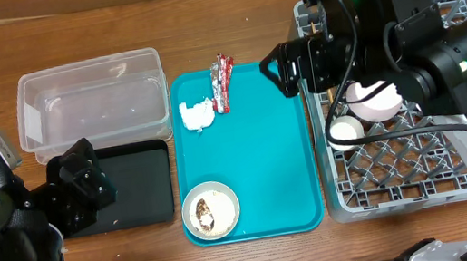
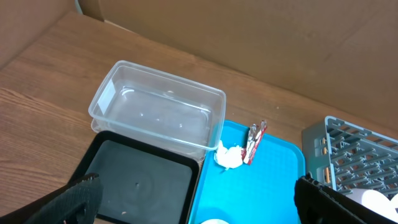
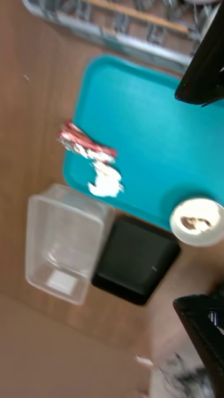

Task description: Sort waste into correct bins and load items into the dishwasher

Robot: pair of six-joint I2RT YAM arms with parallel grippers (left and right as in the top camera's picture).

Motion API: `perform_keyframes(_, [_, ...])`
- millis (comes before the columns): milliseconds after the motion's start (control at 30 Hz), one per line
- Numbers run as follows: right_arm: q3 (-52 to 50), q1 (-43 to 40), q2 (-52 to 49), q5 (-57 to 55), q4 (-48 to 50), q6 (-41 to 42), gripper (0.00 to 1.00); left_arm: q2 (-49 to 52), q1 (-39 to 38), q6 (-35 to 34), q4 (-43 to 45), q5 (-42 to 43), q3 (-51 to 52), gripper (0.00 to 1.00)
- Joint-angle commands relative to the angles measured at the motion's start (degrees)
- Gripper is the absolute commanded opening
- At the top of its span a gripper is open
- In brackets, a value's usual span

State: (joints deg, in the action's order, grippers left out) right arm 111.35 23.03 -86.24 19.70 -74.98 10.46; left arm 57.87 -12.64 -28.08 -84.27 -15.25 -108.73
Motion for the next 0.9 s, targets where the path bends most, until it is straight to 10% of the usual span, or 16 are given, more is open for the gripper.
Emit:
perform_keyframes(0, [0.4,0.2,1.0,5.4,-1.0,0.5,1.0,-0.1,0.4,1.3,0.0,-0.2,0.1,1.0])
perform_keyframes(433, [0.4,-9.4,8.3,-2.0,-8.2,-10.3,1.0,-0.1,0.4,1.3,0.0,-0.2,0.1,1.0])
perform_keyframes(867, [-24.2,-15.8,28.9,-14.6,20.7,-20.0,1.0,-0.1,0.4,1.3,0.0,-0.2,0.1,1.0])
